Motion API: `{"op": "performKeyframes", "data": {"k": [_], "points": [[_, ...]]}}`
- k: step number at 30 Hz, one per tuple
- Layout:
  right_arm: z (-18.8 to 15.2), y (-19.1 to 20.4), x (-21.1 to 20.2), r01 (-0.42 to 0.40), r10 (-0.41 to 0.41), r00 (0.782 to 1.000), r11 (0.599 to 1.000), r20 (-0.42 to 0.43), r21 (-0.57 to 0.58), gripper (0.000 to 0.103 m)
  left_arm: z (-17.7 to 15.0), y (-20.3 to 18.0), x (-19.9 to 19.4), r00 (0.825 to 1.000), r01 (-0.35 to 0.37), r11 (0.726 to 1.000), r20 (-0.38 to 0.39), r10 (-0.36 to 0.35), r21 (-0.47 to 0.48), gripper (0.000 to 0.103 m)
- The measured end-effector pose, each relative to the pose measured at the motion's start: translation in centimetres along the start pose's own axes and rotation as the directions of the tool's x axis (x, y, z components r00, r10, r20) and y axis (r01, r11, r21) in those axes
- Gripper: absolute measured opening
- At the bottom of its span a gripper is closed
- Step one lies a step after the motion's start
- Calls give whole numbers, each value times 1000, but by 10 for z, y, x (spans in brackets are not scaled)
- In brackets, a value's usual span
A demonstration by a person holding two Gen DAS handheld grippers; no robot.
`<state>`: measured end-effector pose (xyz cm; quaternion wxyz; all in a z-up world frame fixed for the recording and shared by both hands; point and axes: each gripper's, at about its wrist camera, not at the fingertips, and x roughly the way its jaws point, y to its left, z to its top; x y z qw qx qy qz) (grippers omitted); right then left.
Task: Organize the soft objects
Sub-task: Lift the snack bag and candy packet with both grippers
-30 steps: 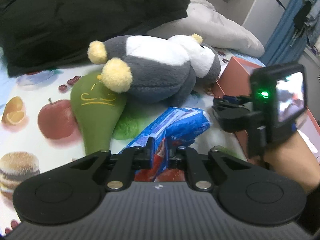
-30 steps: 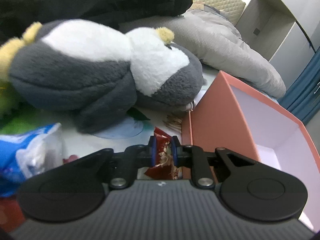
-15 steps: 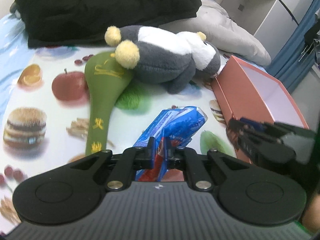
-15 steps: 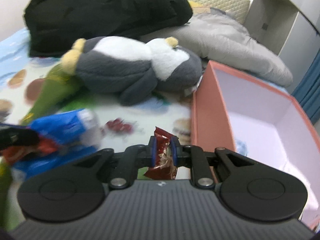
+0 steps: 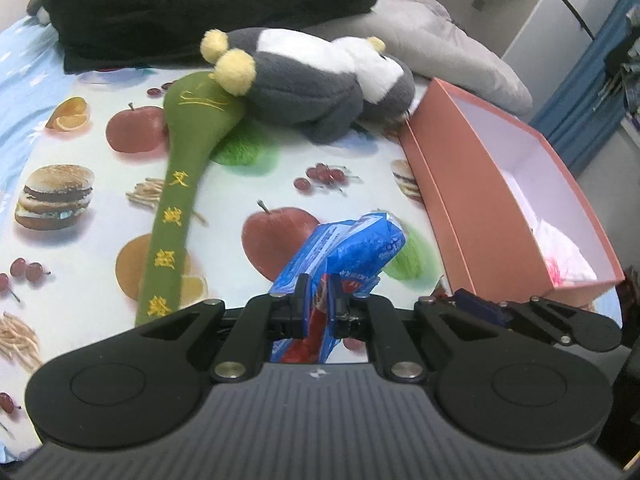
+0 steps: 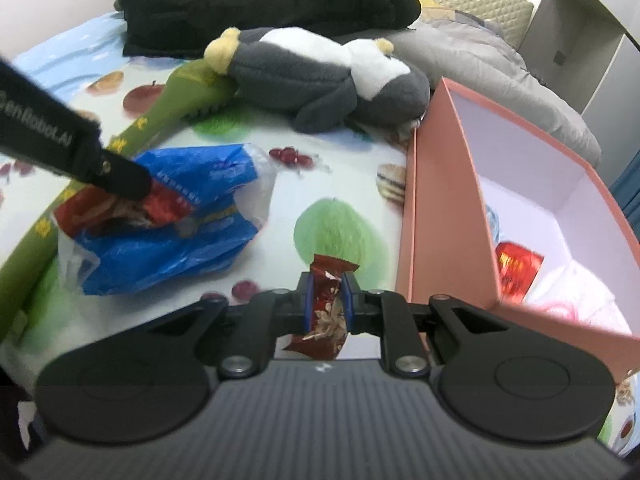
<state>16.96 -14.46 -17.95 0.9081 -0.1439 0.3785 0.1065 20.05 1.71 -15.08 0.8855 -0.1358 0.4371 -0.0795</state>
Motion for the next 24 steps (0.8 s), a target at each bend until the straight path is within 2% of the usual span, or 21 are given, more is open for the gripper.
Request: {"op": "performKeyframes", "data": {"k": [7, 9, 11, 15, 16, 17, 18, 19, 24], "points": [[-18, -8, 6, -52, 50, 998, 994, 25, 94, 18, -2, -5, 8, 1000, 9, 999, -30, -8, 33, 10], [-20, -10, 6, -67, 63, 997, 991, 34, 117, 24, -2, -6, 8, 1000, 6, 999, -30, -4, 46, 10], [-22, -12, 3, -72, 66, 997, 988, 48, 136, 47, -1, -7, 9, 1000, 2, 998, -28, 0, 55, 11], [-28, -12, -2, -68, 58, 995, 987, 76, 144, 53, -1, -6, 9, 999, 3, 998, -35, -1, 56, 11], [-29, -13, -2, -57, 46, 996, 987, 76, 150, 57, -2, -6, 9, 999, 2, 998, -36, 0, 58, 11], [-29, -13, -1, -48, 37, 996, 987, 76, 153, 65, -2, -5, 9, 999, 2, 998, -37, 1, 60, 13], [-30, -13, 0, -43, 32, 997, 987, 75, 152, 68, -2, -5, 9, 999, 2, 998, -38, 1, 60, 14], [-31, -13, 2, -43, 33, 997, 988, 70, 151, 69, -3, -4, 9, 999, 2, 998, -40, 0, 60, 15], [-35, -18, 11, -113, 106, 993, 974, 44, 198, 65, -6, -3, 9, 999, -11, 998, -44, 14, 69, 34]]}}
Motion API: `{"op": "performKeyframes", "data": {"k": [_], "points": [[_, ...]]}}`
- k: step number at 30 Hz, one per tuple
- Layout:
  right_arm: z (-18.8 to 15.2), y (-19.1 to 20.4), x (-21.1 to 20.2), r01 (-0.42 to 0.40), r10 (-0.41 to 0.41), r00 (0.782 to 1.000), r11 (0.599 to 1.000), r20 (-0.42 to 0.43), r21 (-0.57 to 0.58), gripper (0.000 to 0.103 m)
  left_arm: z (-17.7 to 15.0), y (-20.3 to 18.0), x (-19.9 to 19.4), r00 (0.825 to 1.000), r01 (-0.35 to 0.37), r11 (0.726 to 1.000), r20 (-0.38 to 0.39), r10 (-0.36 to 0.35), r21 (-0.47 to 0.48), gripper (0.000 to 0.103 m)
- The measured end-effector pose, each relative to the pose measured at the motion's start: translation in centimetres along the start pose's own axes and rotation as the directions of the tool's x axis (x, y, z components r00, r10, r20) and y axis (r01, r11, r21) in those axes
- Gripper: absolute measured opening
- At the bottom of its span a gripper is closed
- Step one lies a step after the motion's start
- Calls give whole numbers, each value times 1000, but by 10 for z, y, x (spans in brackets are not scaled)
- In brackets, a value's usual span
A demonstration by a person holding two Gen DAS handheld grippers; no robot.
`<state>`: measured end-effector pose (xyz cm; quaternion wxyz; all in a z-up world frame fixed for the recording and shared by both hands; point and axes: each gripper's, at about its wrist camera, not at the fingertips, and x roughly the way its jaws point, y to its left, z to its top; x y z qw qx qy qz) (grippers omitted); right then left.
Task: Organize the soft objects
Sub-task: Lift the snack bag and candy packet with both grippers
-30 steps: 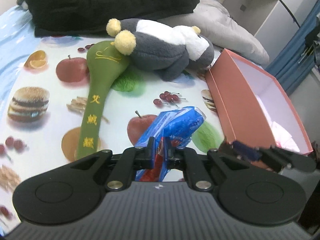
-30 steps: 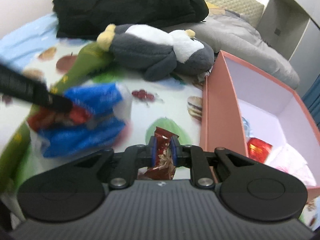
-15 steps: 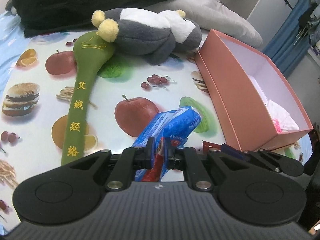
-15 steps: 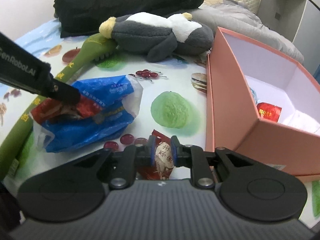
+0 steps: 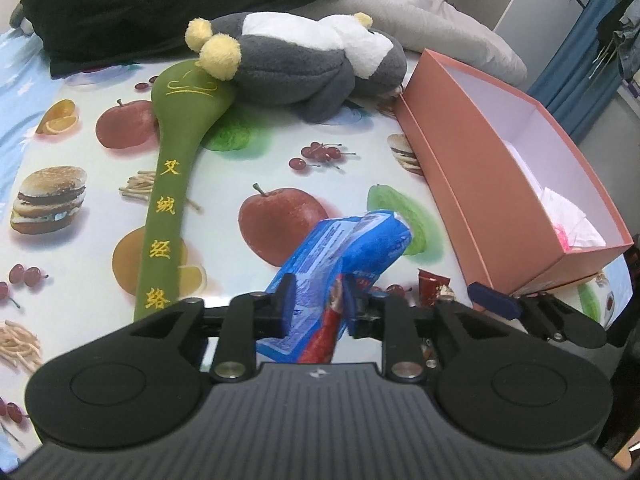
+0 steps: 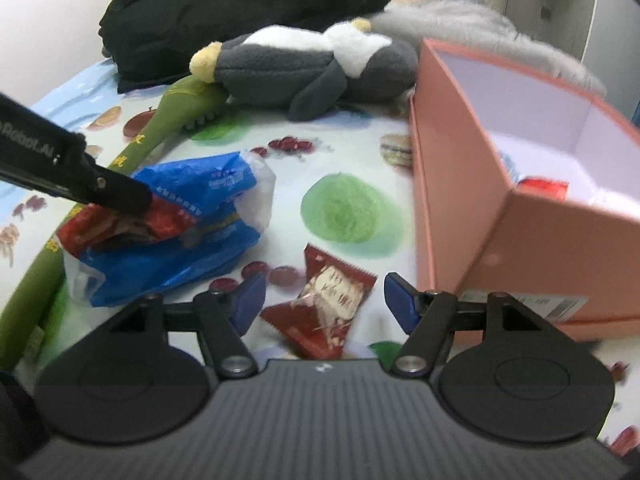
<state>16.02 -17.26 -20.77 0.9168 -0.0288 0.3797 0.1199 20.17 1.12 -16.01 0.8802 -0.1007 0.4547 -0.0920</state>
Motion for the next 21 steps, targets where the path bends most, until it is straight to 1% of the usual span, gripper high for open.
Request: {"op": "performKeyframes", "data": {"k": [1, 2, 3, 4, 8, 11, 12, 14, 16, 18, 20, 21], "points": [[-1, -1, 2, -13, 13, 1000, 1000, -12, 11, 57, 0, 0, 0, 1000, -2, 1000, -3, 2, 5, 36], [-2, -3, 4, -27, 27, 999, 999, -25, 26, 53, -1, 0, 0, 1000, -5, 1000, -6, 5, 9, 41], [-3, -5, 7, -36, 37, 999, 999, -36, 40, 50, -1, -1, 0, 1000, -8, 1000, -8, 9, 15, 44], [-3, -7, 8, -41, 44, 998, 998, -44, 54, 47, -2, -1, 0, 1000, -11, 1000, -10, 11, 23, 44], [-4, -12, 8, -49, 52, 998, 996, -39, 75, 46, -4, -4, 2, 1000, -13, 999, -24, 14, 48, 49], [-4, -14, 8, -55, 59, 997, 994, -40, 91, 46, -5, -8, 5, 999, -11, 996, -38, 14, 87, 50], [-5, -14, 8, -54, 57, 998, 995, -39, 88, 46, -5, -10, 7, 999, -12, 994, -44, 16, 108, 54], [-5, -13, 8, -51, 55, 998, 995, -38, 83, 46, -6, -16, 11, 998, -26, 987, -49, 34, 161, 59], [-5, -13, 8, -50, 53, 998, 996, -37, 78, 46, -6, -23, 15, 997, -40, 973, -49, 53, 227, 59], [-5, -13, 7, -51, 54, 998, 996, -36, 79, 46, -8, -28, 19, 996, -54, 960, -48, 70, 274, 59], [-5, -13, 7, -51, 53, 998, 996, -36, 79, 46, -8, -31, 25, 995, -67, 949, -55, 88, 309, 59], [-5, -13, 8, -50, 53, 998, 996, -36, 79, 46, -8, -32, 27, 994, -75, 944, -53, 98, 321, 56]]}}
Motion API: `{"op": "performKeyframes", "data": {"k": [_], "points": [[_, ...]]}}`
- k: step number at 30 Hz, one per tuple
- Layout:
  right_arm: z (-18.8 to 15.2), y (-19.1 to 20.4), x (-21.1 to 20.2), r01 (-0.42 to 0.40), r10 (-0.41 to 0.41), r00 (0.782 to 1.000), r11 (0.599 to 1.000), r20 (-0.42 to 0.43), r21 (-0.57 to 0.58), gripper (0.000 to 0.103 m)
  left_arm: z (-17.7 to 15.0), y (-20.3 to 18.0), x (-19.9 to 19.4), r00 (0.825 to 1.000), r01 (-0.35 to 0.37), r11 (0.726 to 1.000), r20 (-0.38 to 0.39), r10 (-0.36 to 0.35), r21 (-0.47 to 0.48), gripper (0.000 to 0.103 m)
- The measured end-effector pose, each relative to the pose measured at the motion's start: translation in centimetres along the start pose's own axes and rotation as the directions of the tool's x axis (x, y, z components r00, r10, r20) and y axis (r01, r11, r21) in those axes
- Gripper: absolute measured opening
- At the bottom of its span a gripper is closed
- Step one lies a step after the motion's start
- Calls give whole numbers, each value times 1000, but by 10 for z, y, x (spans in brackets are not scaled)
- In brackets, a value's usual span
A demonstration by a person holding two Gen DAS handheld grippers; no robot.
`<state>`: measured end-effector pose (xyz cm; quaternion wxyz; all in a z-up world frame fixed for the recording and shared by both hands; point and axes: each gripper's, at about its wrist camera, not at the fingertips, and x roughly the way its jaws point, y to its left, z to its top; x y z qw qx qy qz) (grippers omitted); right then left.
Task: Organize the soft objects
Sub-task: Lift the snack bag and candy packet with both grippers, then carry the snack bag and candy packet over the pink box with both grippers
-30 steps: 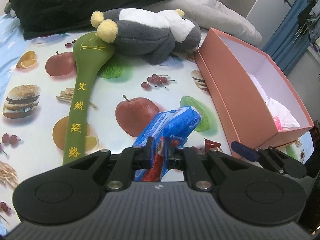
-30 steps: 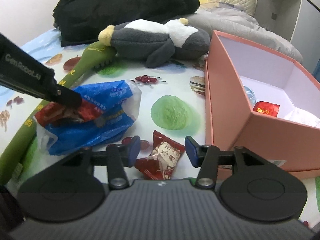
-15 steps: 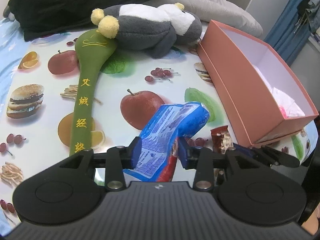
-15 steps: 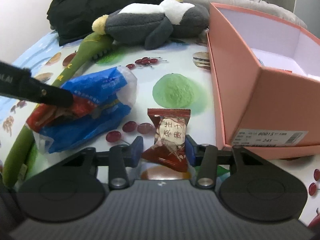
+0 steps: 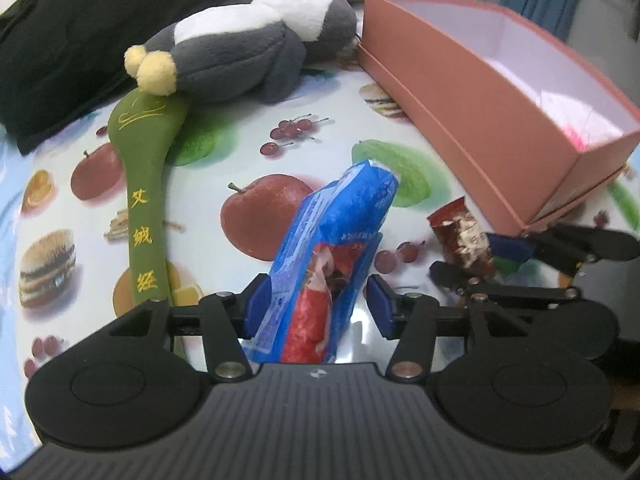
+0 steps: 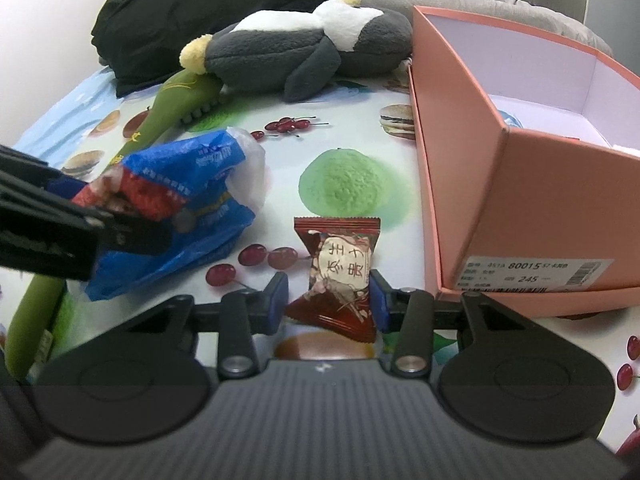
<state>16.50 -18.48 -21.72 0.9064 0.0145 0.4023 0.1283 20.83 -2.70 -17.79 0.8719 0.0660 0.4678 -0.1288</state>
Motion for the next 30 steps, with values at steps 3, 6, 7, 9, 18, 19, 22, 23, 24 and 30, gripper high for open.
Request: {"op": "performKeyframes", "data": {"k": [3, 6, 7, 9, 18, 19, 22, 23, 24, 30], "points": [[0, 0, 0, 1, -1, 1000, 1000, 0, 1, 46, 1, 0, 8, 1000, -19, 1000, -14, 19, 11, 36], [0, -2, 0, 4, -4, 1000, 1000, -2, 6, 46, 1, 1, 11, 1000, -28, 1000, -15, 27, -6, 23], [1, -3, -1, 5, -5, 1000, 1000, -2, 6, 46, 1, 1, 10, 999, -30, 999, -14, 30, -12, 20], [2, -4, -2, 6, -6, 1000, 1000, -3, 10, 46, 1, 3, 8, 1000, -24, 999, -9, 24, -39, 19], [9, -6, -21, -32, 31, 999, 999, 28, 41, 46, 4, 9, -12, 999, 5, 985, 37, 2, -174, 17], [10, -6, -24, -36, 35, 999, 999, 33, 40, 46, 4, 9, -15, 999, 5, 983, 43, 3, -182, 17], [13, -4, -32, -51, 49, 998, 998, 47, 41, 46, 5, 8, -22, 998, 10, 979, 55, 1, -205, 17], [13, -4, -34, -56, 53, 997, 998, 52, 43, 46, 5, 8, -24, 998, 15, 977, 60, -2, -214, 17], [14, -3, -37, -60, 57, 997, 997, 58, 43, 46, 5, 8, -26, 998, 21, 975, 67, -6, -222, 17], [19, 0, -53, -73, 69, 993, 997, 92, 35, 46, 7, 8, -41, 995, 40, 967, 96, -16, -252, 17]]}}
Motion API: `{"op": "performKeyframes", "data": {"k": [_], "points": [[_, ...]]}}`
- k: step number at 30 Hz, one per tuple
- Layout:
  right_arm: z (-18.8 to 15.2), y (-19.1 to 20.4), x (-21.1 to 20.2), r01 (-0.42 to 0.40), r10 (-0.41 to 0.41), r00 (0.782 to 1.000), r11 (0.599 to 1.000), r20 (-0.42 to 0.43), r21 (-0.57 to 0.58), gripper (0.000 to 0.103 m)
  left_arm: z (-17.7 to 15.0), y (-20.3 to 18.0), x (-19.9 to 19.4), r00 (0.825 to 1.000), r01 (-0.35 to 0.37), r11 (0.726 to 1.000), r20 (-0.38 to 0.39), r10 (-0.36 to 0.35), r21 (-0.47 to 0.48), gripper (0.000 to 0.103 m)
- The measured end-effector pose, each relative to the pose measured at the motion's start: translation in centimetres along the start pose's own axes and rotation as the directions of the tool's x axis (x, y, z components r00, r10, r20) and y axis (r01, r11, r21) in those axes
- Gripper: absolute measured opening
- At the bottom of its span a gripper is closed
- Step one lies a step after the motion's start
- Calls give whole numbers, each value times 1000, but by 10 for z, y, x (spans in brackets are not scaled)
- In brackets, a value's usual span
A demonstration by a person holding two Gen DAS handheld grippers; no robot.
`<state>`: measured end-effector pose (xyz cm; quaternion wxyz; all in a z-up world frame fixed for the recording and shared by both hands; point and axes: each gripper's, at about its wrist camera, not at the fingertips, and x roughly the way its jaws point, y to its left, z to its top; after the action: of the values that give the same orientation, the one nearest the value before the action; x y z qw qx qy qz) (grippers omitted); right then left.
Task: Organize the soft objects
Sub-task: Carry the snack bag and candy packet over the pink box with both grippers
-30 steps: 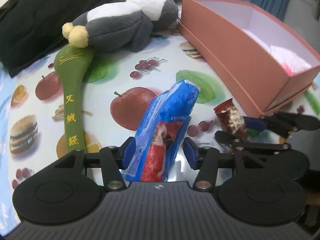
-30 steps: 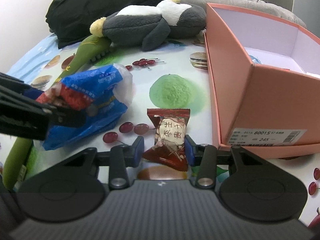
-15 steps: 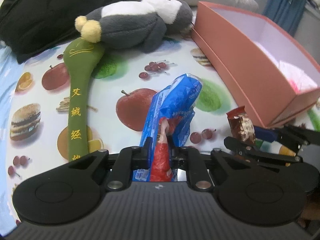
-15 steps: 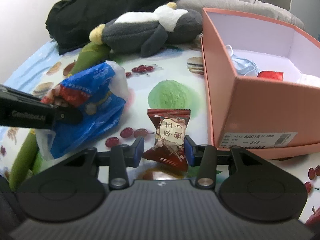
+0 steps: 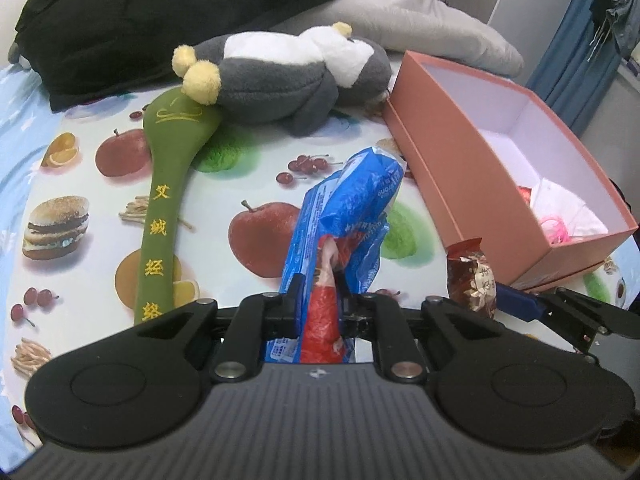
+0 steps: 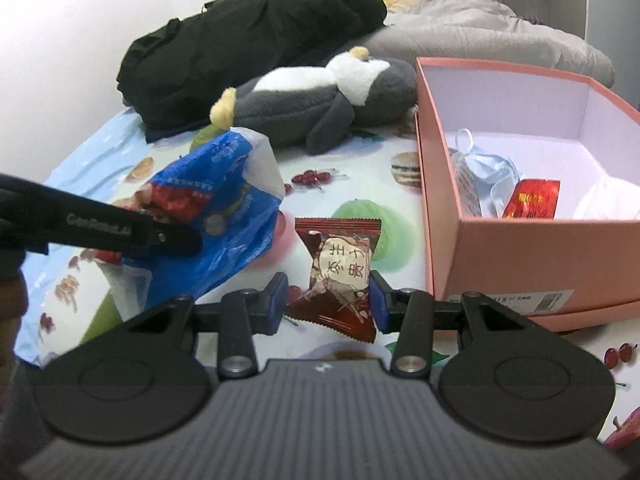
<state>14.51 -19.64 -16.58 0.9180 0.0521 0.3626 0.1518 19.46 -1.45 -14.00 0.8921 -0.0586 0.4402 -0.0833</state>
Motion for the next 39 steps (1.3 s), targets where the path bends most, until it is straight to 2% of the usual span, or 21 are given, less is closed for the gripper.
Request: {"op": "performKeyframes", "data": {"k": [15, 22, 27, 33, 39], "points": [[26, 0, -45, 18, -17, 993, 1000, 118, -8, 46, 20, -14, -44, 994, 61, 998, 97, -59, -23, 17], [59, -20, -70, 60, -63, 975, 998, 213, 17, 46, 50, -32, -62, 979, 124, 992, 166, -119, -16, 17], [82, -40, -86, 116, -118, 956, 993, 268, 24, 46, 80, -59, -67, 963, 176, 984, 203, -176, 19, 17], [108, -73, -98, 183, -192, 934, 981, 303, 59, 46, 117, -101, -56, 945, 251, 967, 201, -257, 55, 17], [125, -117, -95, 237, -258, 925, 966, 279, 104, 46, 148, -139, -23, 935, 321, 945, 142, -326, 57, 17]]}}
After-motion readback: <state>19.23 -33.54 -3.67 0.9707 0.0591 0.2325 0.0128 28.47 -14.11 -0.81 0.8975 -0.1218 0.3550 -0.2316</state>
